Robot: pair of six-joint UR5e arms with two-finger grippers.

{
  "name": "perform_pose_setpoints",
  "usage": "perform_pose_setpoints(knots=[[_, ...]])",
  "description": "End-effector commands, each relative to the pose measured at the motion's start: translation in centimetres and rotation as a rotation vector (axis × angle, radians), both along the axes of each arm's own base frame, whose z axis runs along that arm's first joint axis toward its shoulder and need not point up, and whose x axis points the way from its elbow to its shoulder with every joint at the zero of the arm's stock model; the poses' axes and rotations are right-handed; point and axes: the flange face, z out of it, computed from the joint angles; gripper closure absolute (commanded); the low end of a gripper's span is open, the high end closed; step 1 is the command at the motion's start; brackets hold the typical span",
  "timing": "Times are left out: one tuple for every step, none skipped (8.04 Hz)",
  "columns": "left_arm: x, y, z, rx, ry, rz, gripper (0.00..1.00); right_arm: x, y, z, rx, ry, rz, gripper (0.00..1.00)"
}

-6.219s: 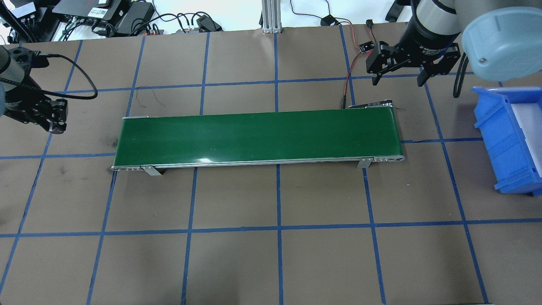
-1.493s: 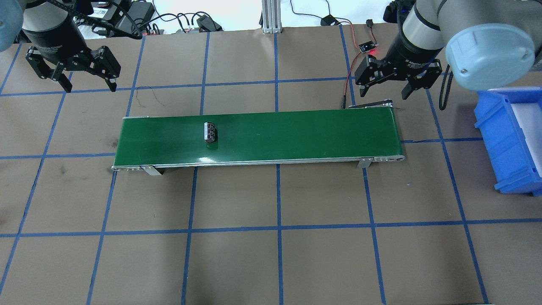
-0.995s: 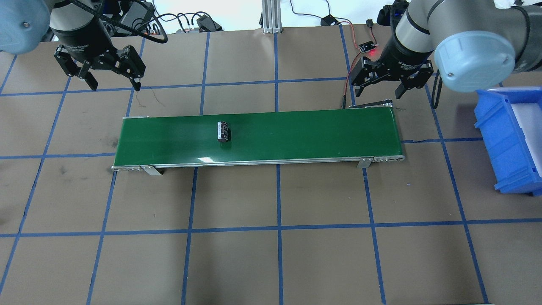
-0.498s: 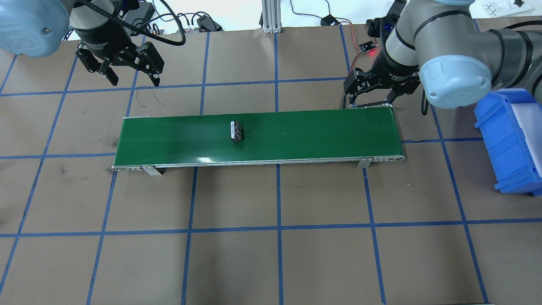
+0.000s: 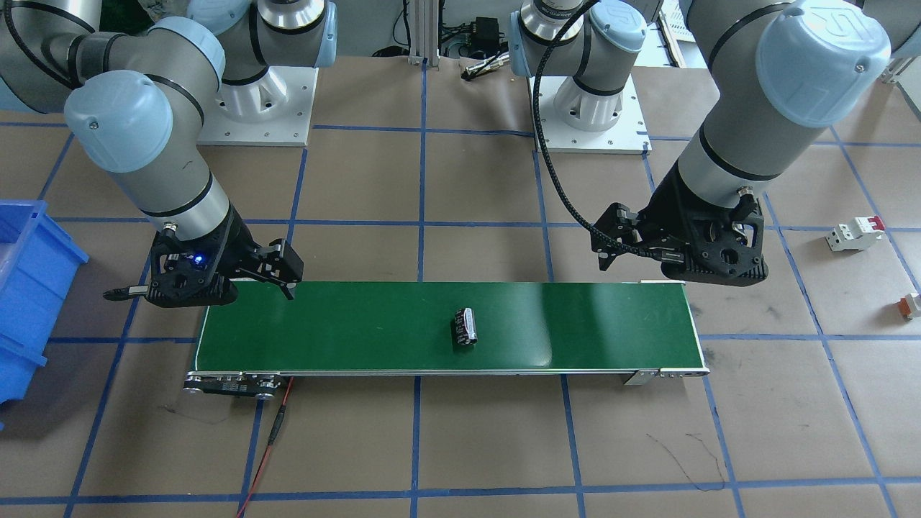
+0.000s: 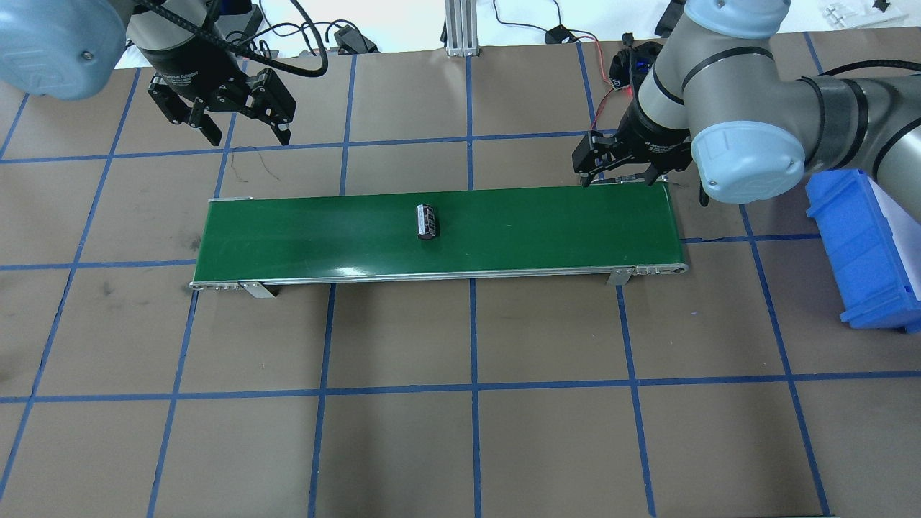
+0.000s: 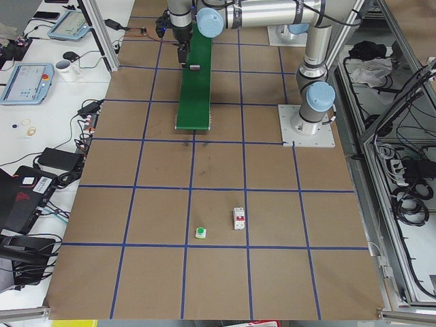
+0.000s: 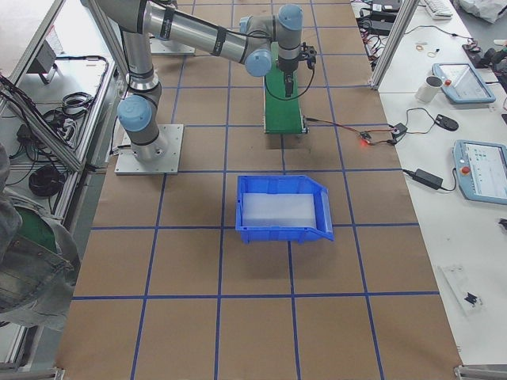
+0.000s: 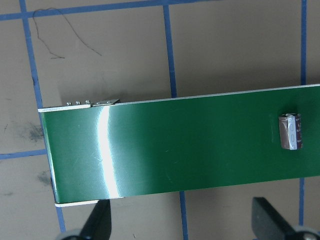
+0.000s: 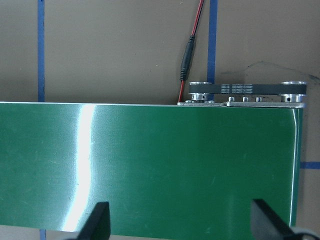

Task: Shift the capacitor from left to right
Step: 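Reach the right gripper toward the capacitor riding along the belt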

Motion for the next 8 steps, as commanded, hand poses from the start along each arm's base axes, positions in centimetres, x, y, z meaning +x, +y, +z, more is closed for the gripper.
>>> perform_pose_setpoints(knots=[[0.0,0.0,-0.1,0.004,0.006,0.007,0.00,0.1,0.6,-1.6,0.011,-0.001,0.001,0.02],[-0.1,0.1,-0.1,0.005,0.004,0.007,0.00,0.1,1.0,-2.3,0.017,0.000,0.003,0.02],[-0.1,0.1,-0.1,0.006,0.004,0.009,0.00,0.1,1.1,-2.9,0.018,-0.001,0.001,0.02],[-0.2,0.1,-0.1,0.005,0.006,0.006,0.00,0.2,0.8,-3.4,0.015,0.000,0.004,0.02],[-0.3,0.1,-0.1,0.006,0.004,0.006,0.00,0.4,0.8,-3.5,0.017,-0.001,0.006,0.02],[-0.3,0.1,-0.2,0.007,0.006,0.006,0.00,0.5,0.7,-3.9,0.020,-0.002,0.007,0.02],[-0.2,0.1,-0.2,0.007,0.006,0.007,0.00,0.8,0.3,-4.6,0.012,-0.021,0.003,0.02],[-0.2,0.1,-0.3,0.008,0.006,0.006,0.00,1.2,0.2,-5.0,0.015,-0.059,0.004,0.02]])
